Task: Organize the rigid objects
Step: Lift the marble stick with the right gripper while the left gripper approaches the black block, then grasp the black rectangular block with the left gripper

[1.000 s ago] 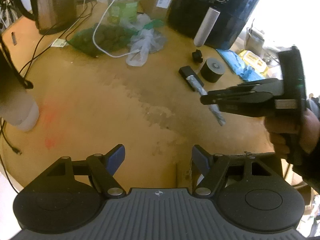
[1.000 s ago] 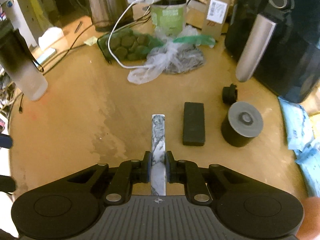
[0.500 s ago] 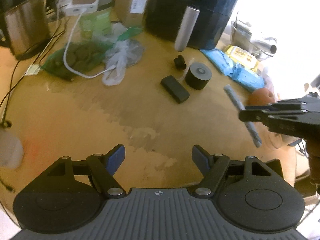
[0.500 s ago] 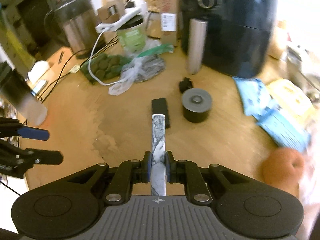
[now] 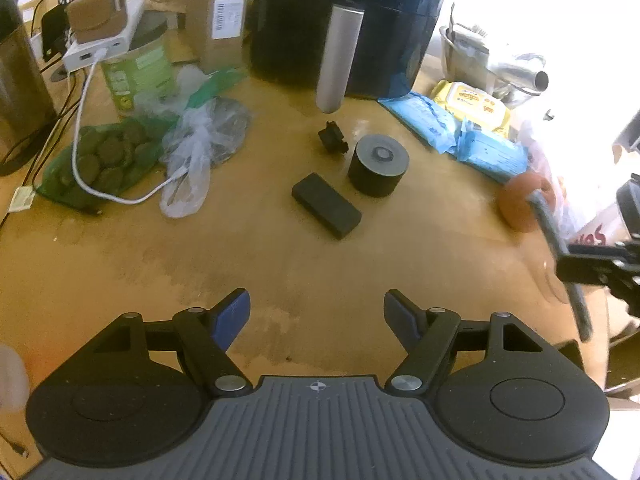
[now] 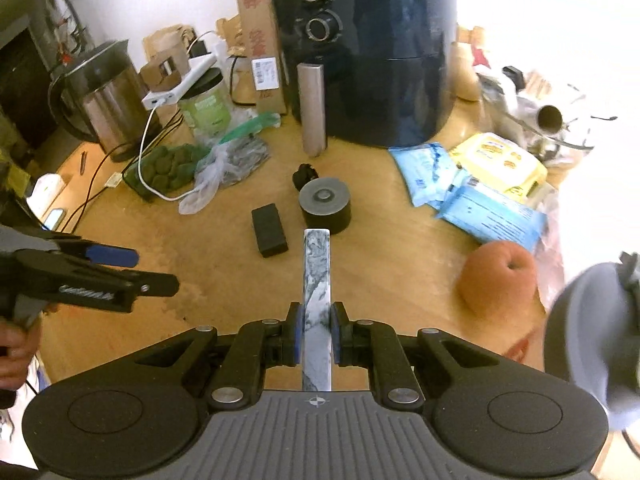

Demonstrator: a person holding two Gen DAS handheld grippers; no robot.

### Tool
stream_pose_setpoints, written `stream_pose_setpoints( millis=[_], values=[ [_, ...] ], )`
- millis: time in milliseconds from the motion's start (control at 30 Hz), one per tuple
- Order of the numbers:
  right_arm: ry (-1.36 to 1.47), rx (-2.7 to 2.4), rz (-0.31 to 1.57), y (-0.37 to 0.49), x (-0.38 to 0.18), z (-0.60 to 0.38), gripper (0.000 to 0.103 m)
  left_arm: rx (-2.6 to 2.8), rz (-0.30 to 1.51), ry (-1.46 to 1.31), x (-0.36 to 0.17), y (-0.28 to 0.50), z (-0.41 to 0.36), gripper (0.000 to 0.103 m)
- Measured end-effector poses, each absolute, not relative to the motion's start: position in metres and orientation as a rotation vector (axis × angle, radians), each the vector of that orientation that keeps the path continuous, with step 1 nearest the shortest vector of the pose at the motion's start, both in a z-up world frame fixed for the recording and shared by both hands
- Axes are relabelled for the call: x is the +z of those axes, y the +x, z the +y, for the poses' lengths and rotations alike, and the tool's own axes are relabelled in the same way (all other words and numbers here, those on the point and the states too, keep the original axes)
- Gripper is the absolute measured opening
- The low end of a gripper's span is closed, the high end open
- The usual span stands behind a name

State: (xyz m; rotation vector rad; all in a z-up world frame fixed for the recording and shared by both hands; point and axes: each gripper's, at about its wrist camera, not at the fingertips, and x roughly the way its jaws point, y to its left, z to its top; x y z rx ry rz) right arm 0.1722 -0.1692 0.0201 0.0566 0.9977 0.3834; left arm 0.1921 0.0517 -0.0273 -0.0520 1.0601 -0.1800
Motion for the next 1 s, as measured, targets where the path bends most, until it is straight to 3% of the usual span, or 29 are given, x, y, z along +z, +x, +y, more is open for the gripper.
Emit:
stream_pose_setpoints(
  millis=[1000],
  values=[
    [0.236,0.182,0.995,0.117,0.028,-0.222,0.017,-0.101,1.115,0.021,-0.094,0.305,0.005,0.073]
  ],
)
